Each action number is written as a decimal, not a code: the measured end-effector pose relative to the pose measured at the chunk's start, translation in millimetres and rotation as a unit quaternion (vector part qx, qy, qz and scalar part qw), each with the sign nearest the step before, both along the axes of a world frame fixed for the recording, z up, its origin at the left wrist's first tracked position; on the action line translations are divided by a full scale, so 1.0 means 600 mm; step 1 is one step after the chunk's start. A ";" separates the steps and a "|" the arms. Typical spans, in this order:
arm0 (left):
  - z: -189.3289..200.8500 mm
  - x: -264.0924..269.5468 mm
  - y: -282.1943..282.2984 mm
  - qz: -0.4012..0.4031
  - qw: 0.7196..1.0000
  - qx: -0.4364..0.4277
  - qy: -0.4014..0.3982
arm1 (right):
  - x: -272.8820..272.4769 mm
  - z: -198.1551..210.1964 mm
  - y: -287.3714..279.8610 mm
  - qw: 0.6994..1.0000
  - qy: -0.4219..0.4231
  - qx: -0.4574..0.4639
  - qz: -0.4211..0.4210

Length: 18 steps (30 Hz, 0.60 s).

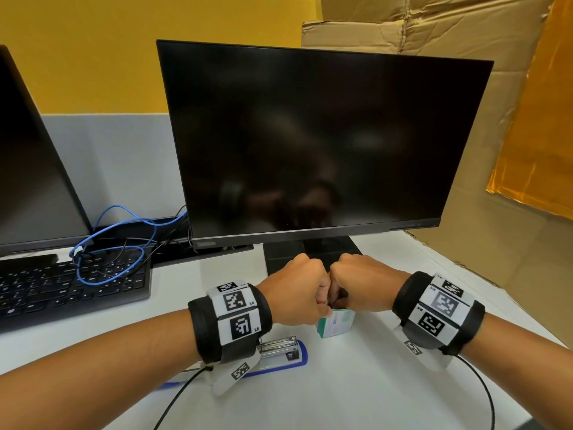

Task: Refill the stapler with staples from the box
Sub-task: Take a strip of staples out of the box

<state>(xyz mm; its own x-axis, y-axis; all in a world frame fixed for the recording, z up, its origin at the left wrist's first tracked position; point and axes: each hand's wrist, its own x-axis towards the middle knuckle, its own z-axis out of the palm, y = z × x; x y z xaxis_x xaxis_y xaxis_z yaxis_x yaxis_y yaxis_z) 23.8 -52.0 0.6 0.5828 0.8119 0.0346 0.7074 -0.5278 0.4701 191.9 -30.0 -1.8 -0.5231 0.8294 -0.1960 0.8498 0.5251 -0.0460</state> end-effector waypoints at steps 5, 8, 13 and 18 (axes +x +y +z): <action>-0.002 0.000 0.001 0.001 1.000 0.007 0.001 | 0.001 0.002 -0.002 1.000 0.005 0.005 0.028; -0.003 0.000 0.002 0.003 1.000 0.012 0.000 | 0.004 -0.001 -0.001 1.000 0.006 0.008 0.030; -0.003 0.001 0.005 0.006 1.000 0.013 -0.003 | 0.011 0.003 -0.002 0.996 0.062 -0.052 0.025; -0.002 0.001 0.004 -0.003 1.000 0.015 -0.002 | 0.010 0.004 0.000 0.993 0.097 -0.071 0.008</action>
